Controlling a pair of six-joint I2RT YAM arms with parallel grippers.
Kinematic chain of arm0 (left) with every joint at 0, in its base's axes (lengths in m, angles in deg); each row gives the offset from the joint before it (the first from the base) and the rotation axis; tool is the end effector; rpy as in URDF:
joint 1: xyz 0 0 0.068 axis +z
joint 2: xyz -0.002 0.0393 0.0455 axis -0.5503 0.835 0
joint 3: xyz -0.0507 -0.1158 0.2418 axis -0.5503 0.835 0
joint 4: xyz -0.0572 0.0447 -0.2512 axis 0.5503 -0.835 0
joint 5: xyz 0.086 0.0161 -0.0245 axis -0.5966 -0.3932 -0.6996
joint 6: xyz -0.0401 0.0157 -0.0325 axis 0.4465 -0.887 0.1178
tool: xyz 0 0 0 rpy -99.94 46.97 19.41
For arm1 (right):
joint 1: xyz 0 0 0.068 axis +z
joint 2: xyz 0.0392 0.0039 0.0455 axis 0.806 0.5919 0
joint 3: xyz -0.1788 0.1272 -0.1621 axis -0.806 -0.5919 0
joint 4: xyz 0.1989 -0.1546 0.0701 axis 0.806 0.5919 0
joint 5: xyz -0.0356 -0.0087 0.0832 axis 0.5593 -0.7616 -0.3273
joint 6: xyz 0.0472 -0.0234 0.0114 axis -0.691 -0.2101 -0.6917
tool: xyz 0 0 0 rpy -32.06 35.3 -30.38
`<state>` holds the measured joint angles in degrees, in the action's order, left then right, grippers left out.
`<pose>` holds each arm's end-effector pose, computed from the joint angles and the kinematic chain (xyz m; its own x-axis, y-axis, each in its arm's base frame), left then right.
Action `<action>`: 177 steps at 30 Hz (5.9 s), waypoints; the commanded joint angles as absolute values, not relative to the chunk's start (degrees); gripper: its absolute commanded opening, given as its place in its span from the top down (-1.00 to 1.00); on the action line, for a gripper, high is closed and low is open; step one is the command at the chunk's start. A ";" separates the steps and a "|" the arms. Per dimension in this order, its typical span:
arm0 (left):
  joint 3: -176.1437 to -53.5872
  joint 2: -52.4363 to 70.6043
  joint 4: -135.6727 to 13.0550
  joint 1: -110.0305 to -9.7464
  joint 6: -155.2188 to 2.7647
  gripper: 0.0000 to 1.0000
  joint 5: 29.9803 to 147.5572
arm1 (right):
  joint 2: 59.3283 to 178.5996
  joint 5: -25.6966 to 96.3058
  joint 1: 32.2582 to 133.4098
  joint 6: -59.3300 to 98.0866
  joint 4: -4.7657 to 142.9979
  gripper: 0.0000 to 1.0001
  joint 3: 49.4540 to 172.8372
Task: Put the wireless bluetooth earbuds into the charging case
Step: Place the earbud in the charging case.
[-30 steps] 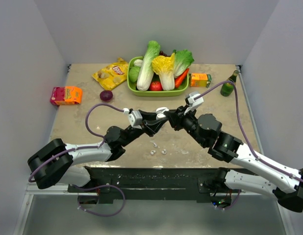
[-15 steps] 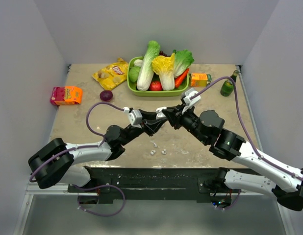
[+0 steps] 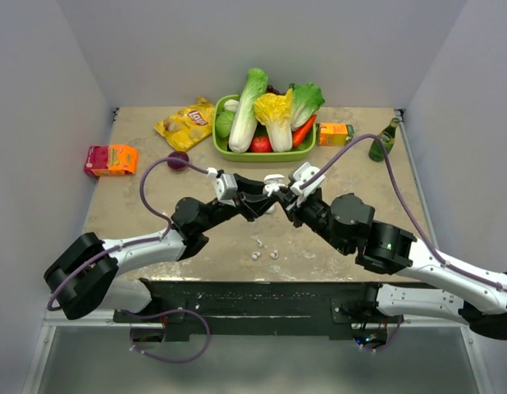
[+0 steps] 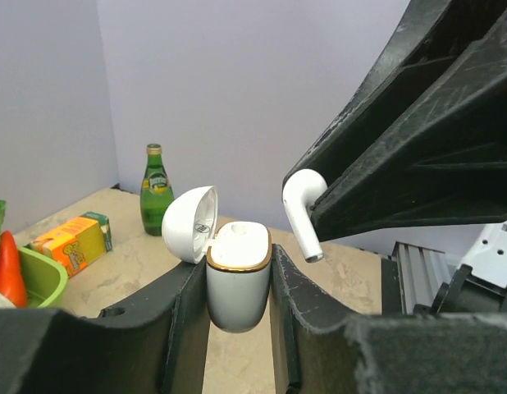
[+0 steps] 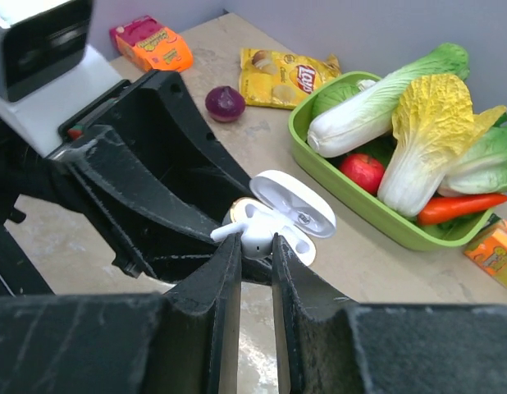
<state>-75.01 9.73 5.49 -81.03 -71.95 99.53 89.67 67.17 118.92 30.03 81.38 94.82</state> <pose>0.1749 -0.2089 0.2895 0.0304 -0.4167 -0.9086 0.9415 0.3171 -0.1140 0.0962 0.1735 0.4026 0.0050 -0.1346 -0.9909 -0.6579 0.7458 -0.1046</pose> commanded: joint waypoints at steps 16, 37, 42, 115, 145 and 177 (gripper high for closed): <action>-77.24 8.74 3.30 -80.59 -73.22 1.00 105.91 | 93.17 91.37 129.03 43.51 80.92 1.00 98.18; -77.41 8.65 3.47 -80.59 -72.78 1.00 106.17 | 95.36 87.33 129.29 42.28 81.70 1.00 97.56; -77.50 8.74 3.56 -80.59 -72.69 1.00 106.17 | 95.63 87.07 129.29 42.19 81.88 1.00 97.56; -74.07 7.42 11.03 -80.59 -71.46 1.00 103.36 | 90.88 91.90 128.68 27.51 82.41 -0.47 98.00; -73.02 5.75 11.56 -80.59 -71.90 1.00 102.83 | 91.14 87.42 124.28 24.44 81.79 -0.49 96.42; -67.31 5.48 26.06 -80.59 -75.50 1.00 106.70 | 89.30 79.33 124.20 22.94 77.48 -0.45 95.01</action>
<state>-67.43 6.36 9.34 -81.03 -73.06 105.72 89.04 81.05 124.40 23.58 79.24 93.33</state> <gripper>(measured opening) 0.348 0.730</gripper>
